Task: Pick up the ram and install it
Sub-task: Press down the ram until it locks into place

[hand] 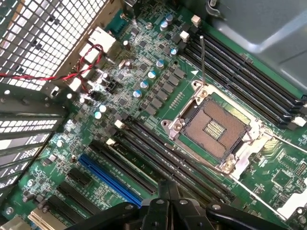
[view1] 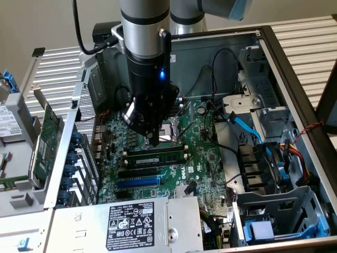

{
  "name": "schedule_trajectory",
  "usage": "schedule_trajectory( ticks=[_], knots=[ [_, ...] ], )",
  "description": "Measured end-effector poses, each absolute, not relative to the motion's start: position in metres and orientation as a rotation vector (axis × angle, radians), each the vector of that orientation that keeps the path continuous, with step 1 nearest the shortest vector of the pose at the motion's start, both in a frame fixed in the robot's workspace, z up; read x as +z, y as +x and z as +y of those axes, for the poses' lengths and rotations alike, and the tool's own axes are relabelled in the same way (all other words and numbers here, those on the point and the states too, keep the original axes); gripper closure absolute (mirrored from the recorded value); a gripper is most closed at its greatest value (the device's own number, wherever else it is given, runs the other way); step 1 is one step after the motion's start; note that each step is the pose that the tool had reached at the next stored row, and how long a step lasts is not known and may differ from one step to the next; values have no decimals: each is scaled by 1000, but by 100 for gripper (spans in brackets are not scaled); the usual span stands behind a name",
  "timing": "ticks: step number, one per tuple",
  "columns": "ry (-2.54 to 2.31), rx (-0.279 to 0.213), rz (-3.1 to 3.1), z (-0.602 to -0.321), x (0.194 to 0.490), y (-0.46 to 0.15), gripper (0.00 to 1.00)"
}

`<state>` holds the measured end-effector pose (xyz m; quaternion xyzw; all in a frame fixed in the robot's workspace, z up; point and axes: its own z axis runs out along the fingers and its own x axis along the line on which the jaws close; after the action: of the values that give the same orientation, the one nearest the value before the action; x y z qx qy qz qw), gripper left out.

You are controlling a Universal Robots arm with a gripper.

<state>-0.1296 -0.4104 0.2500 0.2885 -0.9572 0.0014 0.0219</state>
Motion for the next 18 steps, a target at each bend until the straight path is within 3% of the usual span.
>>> schedule_trajectory(
  ticks=[18],
  knots=[
    [613, 33, -3051, -410, 250, -130, 90]
  ],
)
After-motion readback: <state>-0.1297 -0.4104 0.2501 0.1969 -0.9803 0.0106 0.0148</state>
